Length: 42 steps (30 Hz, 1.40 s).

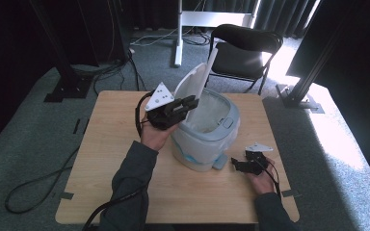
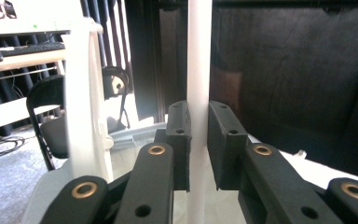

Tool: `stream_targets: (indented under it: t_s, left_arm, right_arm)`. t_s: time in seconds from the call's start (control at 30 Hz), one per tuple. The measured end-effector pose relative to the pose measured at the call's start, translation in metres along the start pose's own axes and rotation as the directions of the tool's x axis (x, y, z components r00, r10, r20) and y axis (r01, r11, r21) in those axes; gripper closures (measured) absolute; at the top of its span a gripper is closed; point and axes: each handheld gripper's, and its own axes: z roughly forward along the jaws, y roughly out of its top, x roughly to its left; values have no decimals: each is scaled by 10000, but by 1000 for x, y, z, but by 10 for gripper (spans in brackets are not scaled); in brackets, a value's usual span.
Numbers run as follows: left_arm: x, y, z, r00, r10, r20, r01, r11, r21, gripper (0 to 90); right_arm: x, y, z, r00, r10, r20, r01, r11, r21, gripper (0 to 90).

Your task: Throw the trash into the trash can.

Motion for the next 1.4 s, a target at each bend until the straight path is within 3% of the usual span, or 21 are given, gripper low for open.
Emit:
stream_targets:
  t_s: [0.1,0.5,0.77,0.97,1.03,1.2,1.27,1.4]
  left_arm:
    - [-1,-4,1,9999,108,-110,-107,9999,84,712]
    - [2,-4,-13,9991,147,-392,-144,9999,66,675]
    - [3,-10,-30,9994,18,-355,-17,10000,30,662]
    - [5,-12,-41,9984,9,-568,-5,10000,63,660]
    - [11,-16,-54,9971,-151,-742,154,9999,38,660]
    - [15,-19,-59,9958,-273,-875,280,9996,66,660]
    - [26,-24,-67,9909,-604,-1204,609,9981,6,660]
    - [34,-26,-70,9854,-896,-1444,889,9960,-120,662]
  right_arm:
    - [0,0,0,10000,-4,-4,4,10000,1,237]
    - [0,0,0,10000,-8,-4,8,10000,2,237]
    - [0,0,0,10000,-5,-5,5,10000,1,237]
    - [0,0,0,10000,-7,-4,7,10000,4,237]
    - [0,0,0,10000,-8,-3,8,10000,4,237]
    - [0,0,0,10000,-8,-1,8,10000,3,237]
    - [0,0,0,10000,-9,0,9,10000,2,237]
    - [0,0,0,10000,-5,-2,5,10000,5,237]
